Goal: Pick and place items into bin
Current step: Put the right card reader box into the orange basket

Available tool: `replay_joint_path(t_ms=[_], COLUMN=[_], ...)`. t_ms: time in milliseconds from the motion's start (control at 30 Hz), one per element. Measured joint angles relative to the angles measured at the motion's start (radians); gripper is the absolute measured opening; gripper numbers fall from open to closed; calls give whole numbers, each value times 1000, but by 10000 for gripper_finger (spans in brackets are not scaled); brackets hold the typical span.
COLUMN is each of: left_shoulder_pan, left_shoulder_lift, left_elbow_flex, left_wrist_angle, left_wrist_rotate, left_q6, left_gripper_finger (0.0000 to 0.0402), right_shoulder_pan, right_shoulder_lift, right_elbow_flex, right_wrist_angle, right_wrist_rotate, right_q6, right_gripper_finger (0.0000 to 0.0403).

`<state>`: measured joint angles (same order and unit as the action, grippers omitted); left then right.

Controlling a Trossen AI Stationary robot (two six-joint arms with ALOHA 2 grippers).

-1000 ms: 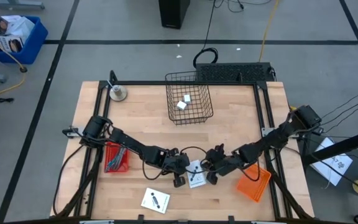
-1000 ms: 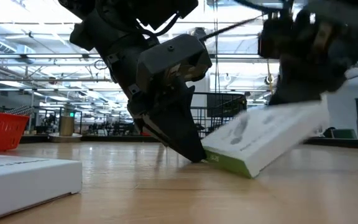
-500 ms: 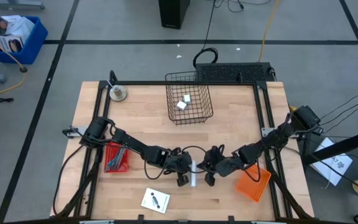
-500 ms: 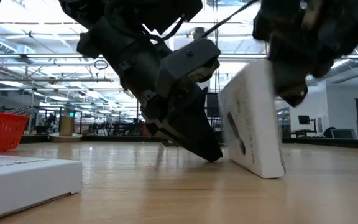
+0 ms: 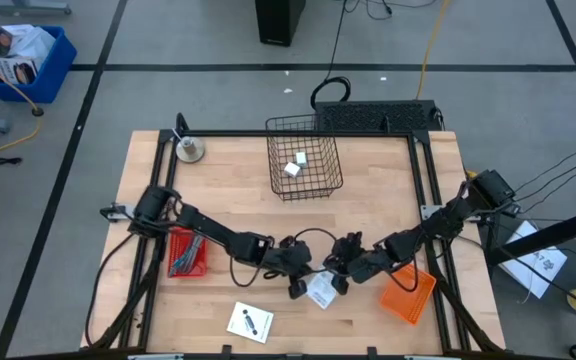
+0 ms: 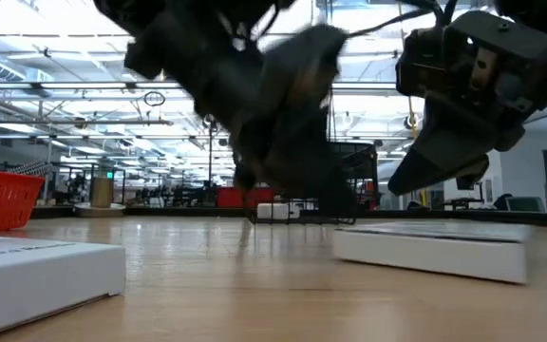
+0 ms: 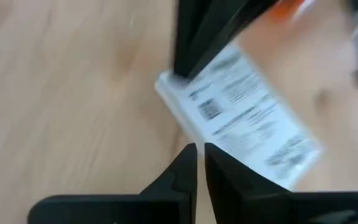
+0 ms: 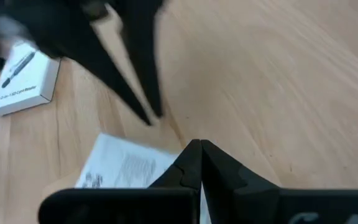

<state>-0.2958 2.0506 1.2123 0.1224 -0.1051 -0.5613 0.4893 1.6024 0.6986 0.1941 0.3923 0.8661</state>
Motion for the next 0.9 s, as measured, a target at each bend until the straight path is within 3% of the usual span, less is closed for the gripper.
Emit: replay_joint_path(t_ms=[200,367,633,900], left_shoulder_pan=[-10,-25,-32,-27], left_shoulder_lift=[-21,-21,-22,-9], left_elbow_flex=[1,2,2,3], left_wrist_angle=[0,0,6,11], left_wrist_rotate=[7,27,19,-74], left_q6=[23,37,53,34], left_gripper_finger=[35,35,35,35], right_shoulder_pan=[3,41,124,39], right_shoulder_lift=[-1,-7,3,25], right_elbow_flex=[-39,-38,-37,-35], right_wrist_angle=[-7,-2,-70,-61], right_wrist_rotate=[-4,-132,-128,-134], right_q6=[50,106,220,103], right_gripper_finger=[0,0,0,0])
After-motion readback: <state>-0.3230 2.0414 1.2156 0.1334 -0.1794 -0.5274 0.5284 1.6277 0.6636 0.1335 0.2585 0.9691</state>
